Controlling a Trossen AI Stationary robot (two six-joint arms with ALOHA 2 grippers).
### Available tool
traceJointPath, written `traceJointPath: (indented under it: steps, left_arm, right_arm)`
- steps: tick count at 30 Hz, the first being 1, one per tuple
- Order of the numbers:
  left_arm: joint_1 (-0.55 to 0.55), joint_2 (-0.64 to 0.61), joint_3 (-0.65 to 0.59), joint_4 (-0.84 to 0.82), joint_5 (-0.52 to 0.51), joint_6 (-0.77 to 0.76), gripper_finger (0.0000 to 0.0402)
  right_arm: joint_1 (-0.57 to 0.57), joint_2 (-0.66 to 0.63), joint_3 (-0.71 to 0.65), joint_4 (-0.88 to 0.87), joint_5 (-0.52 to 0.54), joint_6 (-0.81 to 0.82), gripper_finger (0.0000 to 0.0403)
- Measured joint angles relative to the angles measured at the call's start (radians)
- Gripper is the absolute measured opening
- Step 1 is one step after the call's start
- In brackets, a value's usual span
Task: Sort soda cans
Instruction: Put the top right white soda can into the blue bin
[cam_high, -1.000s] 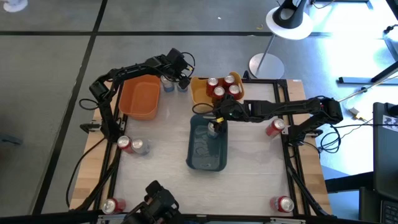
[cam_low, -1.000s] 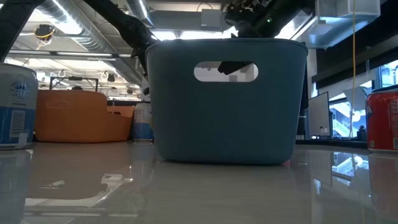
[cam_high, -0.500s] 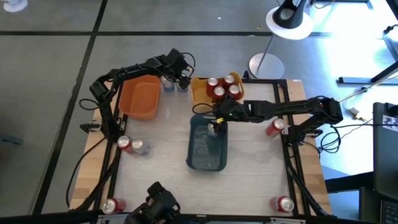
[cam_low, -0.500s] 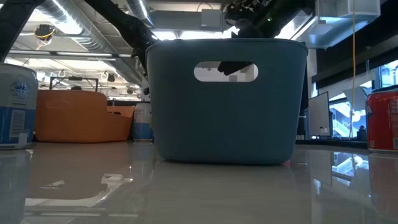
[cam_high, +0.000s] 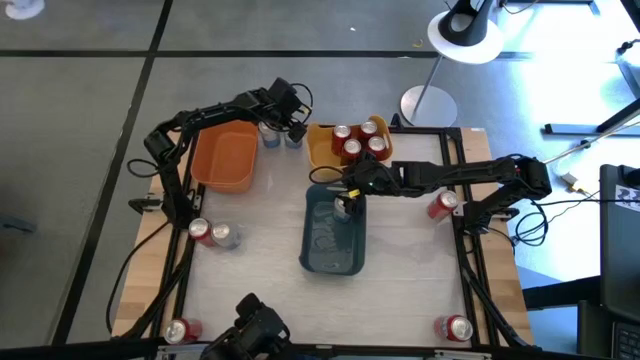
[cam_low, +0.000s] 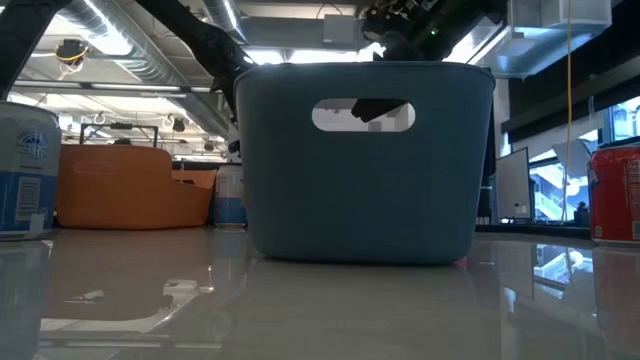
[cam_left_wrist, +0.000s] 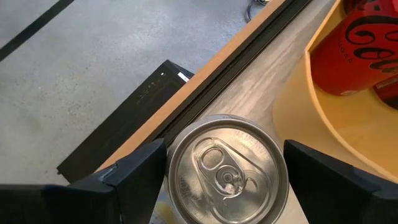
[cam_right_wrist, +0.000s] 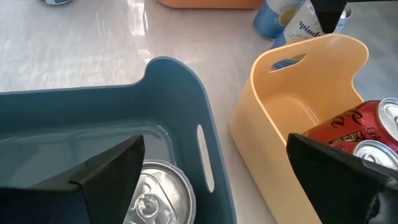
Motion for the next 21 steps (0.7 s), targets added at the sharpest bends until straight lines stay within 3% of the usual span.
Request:
traceJointPath:
  steps: [5, 12, 21]
  left_arm:
    - [0.0, -0.001, 0.0, -0.006, 0.0, -0.002, 0.0312]
    - [0.0, -0.001, 0.0, -0.003, 0.0, 0.017, 0.0392]
    - [-0.004, -0.001, -0.011, 0.006, -0.004, 0.008, 0.0375]
  right_arm:
    - [0.0, 0.0, 0.0, -0.007, 0.0, 0.0, 0.039]
    - [0.0, 0.0, 0.0, -0.007, 0.0, 0.0, 0.039]
    - [0.0, 0.0, 0.0, -0.016, 0.0, 0.0, 0.039]
